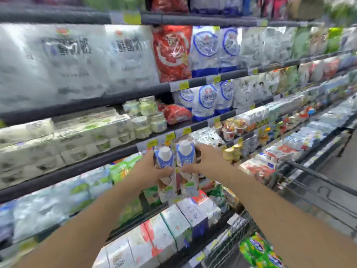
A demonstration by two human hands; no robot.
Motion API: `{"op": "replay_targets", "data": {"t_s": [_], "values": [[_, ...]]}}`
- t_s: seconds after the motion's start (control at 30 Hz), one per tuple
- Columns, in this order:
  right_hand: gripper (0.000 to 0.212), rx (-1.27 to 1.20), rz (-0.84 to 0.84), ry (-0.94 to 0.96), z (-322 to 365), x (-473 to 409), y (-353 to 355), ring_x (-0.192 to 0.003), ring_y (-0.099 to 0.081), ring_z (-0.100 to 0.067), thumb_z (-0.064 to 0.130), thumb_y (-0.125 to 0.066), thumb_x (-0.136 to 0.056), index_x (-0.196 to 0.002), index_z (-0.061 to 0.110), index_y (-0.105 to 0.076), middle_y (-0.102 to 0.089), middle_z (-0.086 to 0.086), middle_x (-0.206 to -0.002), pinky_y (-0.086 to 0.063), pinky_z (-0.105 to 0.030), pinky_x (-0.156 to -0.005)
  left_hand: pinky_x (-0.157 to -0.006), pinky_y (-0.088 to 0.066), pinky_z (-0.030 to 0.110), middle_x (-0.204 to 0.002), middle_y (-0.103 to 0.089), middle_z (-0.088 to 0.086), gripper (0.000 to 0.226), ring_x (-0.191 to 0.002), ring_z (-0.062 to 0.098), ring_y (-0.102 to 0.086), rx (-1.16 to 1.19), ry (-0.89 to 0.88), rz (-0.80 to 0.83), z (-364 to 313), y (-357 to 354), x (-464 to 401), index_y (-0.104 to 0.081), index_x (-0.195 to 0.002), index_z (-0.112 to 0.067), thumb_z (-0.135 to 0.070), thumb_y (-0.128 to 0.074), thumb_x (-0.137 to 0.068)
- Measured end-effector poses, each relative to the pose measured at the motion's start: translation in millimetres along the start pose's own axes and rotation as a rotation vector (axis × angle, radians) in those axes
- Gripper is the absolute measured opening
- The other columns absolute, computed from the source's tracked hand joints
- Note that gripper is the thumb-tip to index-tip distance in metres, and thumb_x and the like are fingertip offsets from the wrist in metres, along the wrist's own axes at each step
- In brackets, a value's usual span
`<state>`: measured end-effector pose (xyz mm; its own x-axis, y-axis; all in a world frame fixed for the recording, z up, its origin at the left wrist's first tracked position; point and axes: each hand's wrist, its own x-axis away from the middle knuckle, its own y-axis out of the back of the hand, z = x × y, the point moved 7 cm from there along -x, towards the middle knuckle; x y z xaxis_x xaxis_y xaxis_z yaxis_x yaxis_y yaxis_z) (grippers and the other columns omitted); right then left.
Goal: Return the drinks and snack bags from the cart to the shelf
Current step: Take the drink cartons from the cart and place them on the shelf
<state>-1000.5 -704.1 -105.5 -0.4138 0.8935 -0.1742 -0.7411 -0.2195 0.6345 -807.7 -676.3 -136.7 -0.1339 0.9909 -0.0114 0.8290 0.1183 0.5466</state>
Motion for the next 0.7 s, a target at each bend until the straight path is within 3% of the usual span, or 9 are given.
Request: {"op": "replay_targets", "data": {"t_s": [0.1,0.17,0.23,0.4,0.47,0.57,0.7], "values": [[0.031,-0.022,0.104,0.106,61,-6,-61,-0.074,-0.059,0.006,0.025,-0.084,-0.077,-0.103,0.023,-0.067,-0.067,0.014,-0.090,-0.048,-0.020,-0.070,-0.074,-0.060,0.054,-0.098,-0.071,0.002,0.046,-0.085,0.027,-0.073,0.017,0.079,-0.157,45,76,43,-0.058,-0.102,-0.027,-0.036,-0.088,-0.068],[0.042,-0.035,0.174,0.138,96,-10,-111,-0.090,-0.064,-0.009,0.028,-0.084,-0.076,-0.113,0.017,-0.067,-0.070,0.005,-0.104,-0.054,-0.033,-0.080,-0.075,-0.059,0.057,-0.097,-0.072,0.004,0.053,-0.085,0.029,-0.072,0.005,0.133,-0.238,79,127,78,-0.058,-0.102,-0.025,-0.044,-0.088,-0.062],[0.050,-0.032,0.230,0.180,134,-13,-167,-0.096,-0.064,-0.014,0.035,-0.084,-0.074,-0.117,0.020,-0.064,-0.068,0.004,-0.107,-0.055,-0.036,-0.084,-0.075,-0.059,0.057,-0.093,-0.071,0.007,0.058,-0.084,0.031,-0.072,-0.009,0.190,-0.333,115,178,118,-0.057,-0.099,-0.023,-0.051,-0.087,-0.058],[0.049,-0.049,0.413,0.316,250,10,-319,-0.093,-0.062,-0.012,0.034,-0.085,-0.072,-0.115,0.020,-0.065,-0.068,0.005,-0.107,-0.054,-0.032,-0.082,-0.079,-0.059,0.050,-0.092,-0.068,0.002,0.042,-0.090,0.027,-0.070,-0.025,0.325,-0.527,197,303,242,-0.056,-0.097,-0.023,-0.038,-0.085,-0.069],[0.049,-0.086,0.482,0.356,298,27,-379,-0.088,-0.062,-0.009,0.033,-0.086,-0.072,-0.115,0.021,-0.065,-0.070,0.005,-0.106,-0.054,-0.031,-0.080,-0.080,-0.059,0.050,-0.098,-0.070,0.005,0.051,-0.091,0.025,-0.069,-0.025,0.371,-0.580,229,354,292,-0.059,-0.104,-0.019,-0.041,-0.085,-0.066],[0.046,-0.133,0.579,0.382,368,54,-461,-0.082,-0.062,-0.002,0.033,-0.087,-0.072,-0.112,0.023,-0.066,-0.070,0.009,-0.102,-0.046,-0.017,-0.067,-0.082,-0.057,0.045,-0.105,-0.069,0.006,0.050,-0.094,0.022,-0.067,-0.056,0.412,-0.648,266,428,364,-0.059,-0.111,-0.018,-0.038,-0.083,-0.072],[0.044,-0.163,0.631,0.463,459,84,-549,-0.084,-0.064,-0.011,0.029,-0.089,-0.069,-0.106,0.019,-0.068,-0.071,0.007,-0.095,-0.045,-0.015,-0.065,-0.085,-0.056,0.050,-0.106,-0.069,0.010,0.060,-0.093,0.024,-0.068,-0.067,0.467,-0.718,309,511,450,-0.058,-0.114,-0.012,-0.045,-0.082,-0.069]]}}
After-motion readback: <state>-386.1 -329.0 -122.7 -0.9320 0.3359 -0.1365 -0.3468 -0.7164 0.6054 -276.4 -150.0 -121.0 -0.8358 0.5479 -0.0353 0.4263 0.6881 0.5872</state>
